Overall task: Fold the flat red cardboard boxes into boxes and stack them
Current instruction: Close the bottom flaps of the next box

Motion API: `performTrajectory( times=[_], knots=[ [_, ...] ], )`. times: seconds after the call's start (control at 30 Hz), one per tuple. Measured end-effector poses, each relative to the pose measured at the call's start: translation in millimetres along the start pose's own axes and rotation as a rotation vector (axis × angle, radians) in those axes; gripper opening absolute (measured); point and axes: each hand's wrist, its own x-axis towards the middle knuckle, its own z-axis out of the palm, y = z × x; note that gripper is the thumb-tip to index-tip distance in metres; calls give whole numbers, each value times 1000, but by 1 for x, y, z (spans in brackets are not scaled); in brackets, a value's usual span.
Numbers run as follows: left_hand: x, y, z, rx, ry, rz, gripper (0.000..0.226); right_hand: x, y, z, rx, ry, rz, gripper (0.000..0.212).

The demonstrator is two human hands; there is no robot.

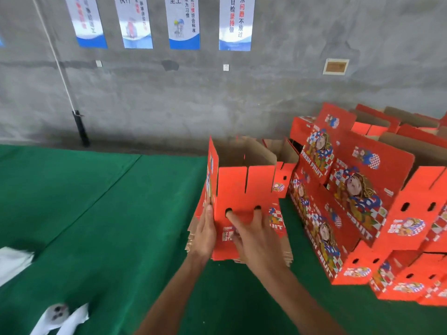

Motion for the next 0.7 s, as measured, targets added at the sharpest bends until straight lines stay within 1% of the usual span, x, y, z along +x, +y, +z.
performTrajectory(
  times=[0.1,0.2,0.27,0.33,0.4,0.47,0.63,0.7],
  knots=[
    [33,-26,-3,-29,-38,-27,55,17,-1,44,52,-39,36,61],
    [65,-51,0,-87,-49,-81,56,42,5,74,67,-89,59,63],
    [83,-67,3,-83,-36,-120,62,56,11,90,63,-126,68,64],
    [94,-79,6,-58,-25,-140,75,68,19,106,72,-150,60,62],
    [108,-88,7,-43,-23,-144,85,80,26,122,93,-162,59,60],
    [122,-96,7,-36,-36,-130,89,92,29,133,128,-181,65,61],
    [144,-115,15,-19,4,-120,87,107,36,150,178,-196,83,62],
    [146,-118,19,-37,-15,-127,84,106,38,155,184,-197,89,60]
  ],
)
